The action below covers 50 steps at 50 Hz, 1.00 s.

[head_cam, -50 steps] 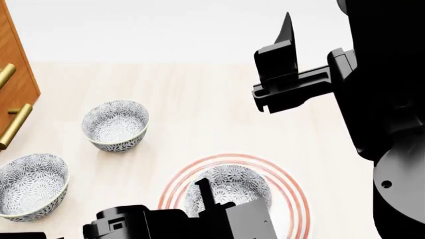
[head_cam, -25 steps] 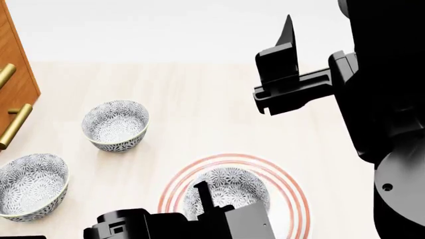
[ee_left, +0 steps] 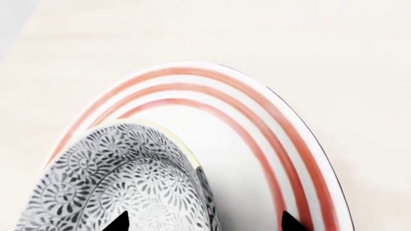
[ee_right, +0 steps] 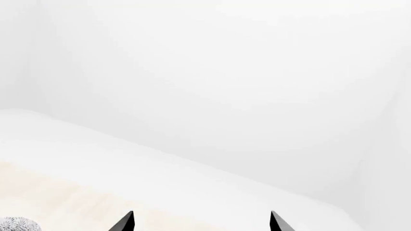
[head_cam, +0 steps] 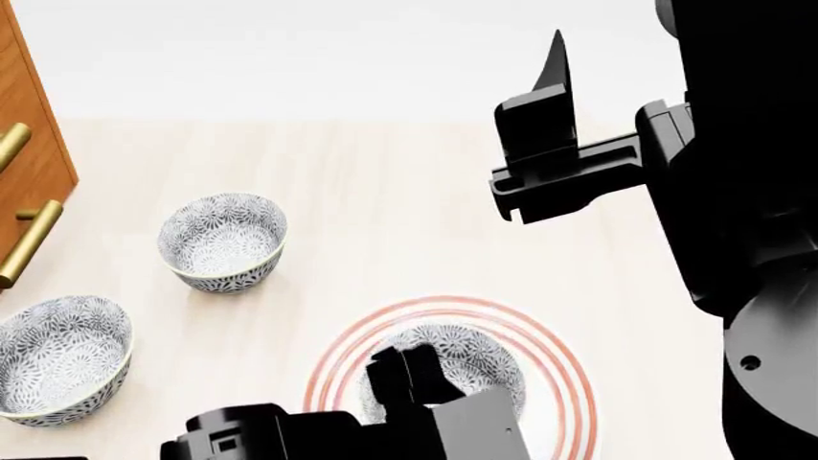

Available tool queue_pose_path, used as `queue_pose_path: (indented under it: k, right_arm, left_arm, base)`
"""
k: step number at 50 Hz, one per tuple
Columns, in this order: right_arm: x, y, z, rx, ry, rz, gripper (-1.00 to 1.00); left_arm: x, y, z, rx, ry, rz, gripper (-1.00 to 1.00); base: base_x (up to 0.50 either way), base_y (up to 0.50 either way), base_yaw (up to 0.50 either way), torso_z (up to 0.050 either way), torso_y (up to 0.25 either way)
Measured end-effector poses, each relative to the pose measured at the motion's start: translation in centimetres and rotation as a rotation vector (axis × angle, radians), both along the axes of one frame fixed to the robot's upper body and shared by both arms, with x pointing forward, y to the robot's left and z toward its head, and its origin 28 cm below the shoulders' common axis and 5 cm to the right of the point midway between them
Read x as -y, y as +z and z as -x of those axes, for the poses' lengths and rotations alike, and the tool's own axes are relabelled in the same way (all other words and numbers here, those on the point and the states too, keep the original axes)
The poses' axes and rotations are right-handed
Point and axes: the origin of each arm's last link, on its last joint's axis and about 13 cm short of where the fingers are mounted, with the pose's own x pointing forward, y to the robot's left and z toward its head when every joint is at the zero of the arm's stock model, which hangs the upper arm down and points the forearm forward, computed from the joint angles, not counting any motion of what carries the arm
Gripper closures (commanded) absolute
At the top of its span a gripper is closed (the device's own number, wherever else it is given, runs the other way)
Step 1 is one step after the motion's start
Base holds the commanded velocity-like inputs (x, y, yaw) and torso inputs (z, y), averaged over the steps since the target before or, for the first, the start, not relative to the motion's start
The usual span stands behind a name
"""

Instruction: Put the bowl at the front on the plate.

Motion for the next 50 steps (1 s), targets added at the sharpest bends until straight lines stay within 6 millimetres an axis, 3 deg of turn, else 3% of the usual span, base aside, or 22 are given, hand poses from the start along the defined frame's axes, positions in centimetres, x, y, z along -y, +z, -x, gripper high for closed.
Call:
queue_pose_path:
  k: [19, 50]
  right_arm:
    - [-0.1, 0.0, 0.0, 0.001, 0.002, 0.001, -1.00]
    - [-0.3, 0.6, 0.0, 0.007, 0.002, 0.015, -1.00]
  left_arm:
    - [0.1, 0.6, -0.3, -0.001, 0.015, 0.037, -1.00]
    - [0.9, 5.0, -1.6, -0.104, 0.043, 0.268, -1.00]
  base:
    - [0.00, 0.00, 0.00, 0.000, 0.000]
    - [0.00, 0.00, 0.00, 0.000, 0.000]
